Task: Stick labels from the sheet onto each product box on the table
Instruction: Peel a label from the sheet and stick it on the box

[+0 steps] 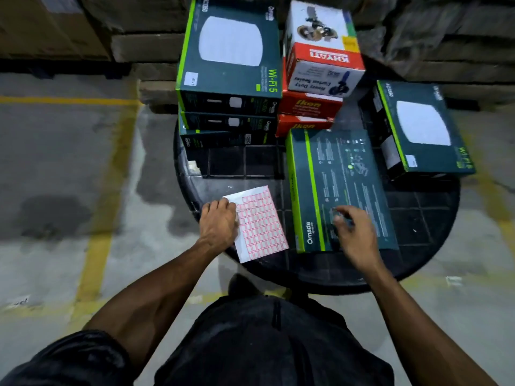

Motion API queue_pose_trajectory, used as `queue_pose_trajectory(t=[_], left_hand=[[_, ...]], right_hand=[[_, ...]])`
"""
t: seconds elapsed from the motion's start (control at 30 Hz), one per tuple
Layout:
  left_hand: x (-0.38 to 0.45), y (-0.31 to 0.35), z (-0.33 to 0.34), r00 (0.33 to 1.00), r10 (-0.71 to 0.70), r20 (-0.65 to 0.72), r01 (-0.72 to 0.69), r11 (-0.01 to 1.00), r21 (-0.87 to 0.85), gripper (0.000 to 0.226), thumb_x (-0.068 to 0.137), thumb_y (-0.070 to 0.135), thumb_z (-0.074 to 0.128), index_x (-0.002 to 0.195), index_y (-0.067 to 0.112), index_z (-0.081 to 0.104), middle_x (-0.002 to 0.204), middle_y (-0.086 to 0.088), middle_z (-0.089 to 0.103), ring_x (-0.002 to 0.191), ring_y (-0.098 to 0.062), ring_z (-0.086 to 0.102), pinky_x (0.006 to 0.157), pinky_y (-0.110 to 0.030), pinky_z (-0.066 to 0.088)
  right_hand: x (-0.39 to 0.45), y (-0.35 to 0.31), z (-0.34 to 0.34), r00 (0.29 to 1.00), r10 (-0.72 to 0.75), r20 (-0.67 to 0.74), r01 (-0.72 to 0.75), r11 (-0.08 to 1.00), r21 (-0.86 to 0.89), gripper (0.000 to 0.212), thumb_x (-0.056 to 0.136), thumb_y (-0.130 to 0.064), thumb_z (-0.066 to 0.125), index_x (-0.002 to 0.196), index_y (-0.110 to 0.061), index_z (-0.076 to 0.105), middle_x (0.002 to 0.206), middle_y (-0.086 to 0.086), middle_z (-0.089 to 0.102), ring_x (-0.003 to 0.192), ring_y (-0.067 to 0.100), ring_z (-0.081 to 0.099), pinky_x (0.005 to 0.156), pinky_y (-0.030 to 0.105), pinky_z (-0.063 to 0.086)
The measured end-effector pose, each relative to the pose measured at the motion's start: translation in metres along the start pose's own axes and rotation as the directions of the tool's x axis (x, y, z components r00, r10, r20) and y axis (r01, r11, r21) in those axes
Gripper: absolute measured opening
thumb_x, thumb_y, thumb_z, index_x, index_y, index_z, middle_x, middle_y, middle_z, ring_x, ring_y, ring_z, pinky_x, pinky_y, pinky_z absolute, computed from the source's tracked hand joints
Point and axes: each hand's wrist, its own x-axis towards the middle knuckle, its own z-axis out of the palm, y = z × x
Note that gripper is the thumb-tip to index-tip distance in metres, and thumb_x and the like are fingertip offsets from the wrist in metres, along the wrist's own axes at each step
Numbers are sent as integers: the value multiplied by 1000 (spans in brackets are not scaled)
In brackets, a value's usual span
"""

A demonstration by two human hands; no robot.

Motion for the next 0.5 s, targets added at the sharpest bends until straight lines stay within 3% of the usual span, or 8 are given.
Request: queue_pose_trajectory(t=[0.1,0.27,0.4,0.5], left_hand=[[-6,14,-5,1000,-3,-30,2,1000,-17,43,96,38,49,131,14,50,134,-6,50,121,-24,46,107,-39,32],[-24,67,-8,989,111,-102,-129,973,-193,41,94,30,52,131,12,53,141,-9,46,122,-29,44,97,-41,40],[-47,126,-4,978,195,-79,-211,902,-376,49,96,29,52,142,14,44,152,-6,33,133,-27,39,105,-36,39],[-56,159,5,988,157,-5,-142,886,-441,57,99,34,48,151,17,30,161,-3,15,143,-23,28,114,-38,31]], right_hand=[[-4,24,-22,999,33,-32,-35,996,-76,29,93,-9,61,121,-5,62,121,14,60,117,29,53,100,36,38],[-9,66,-49,999,-1,-32,-5,984,-180,46,88,-9,68,131,-6,55,129,14,56,123,32,49,104,43,39],[-19,92,-63,998,-18,52,28,983,-182,57,90,-11,66,143,-10,44,140,13,50,130,32,45,106,41,38],[-24,108,-73,989,-57,140,85,975,-204,62,94,-15,62,149,-16,35,146,8,46,134,27,43,105,41,40]])
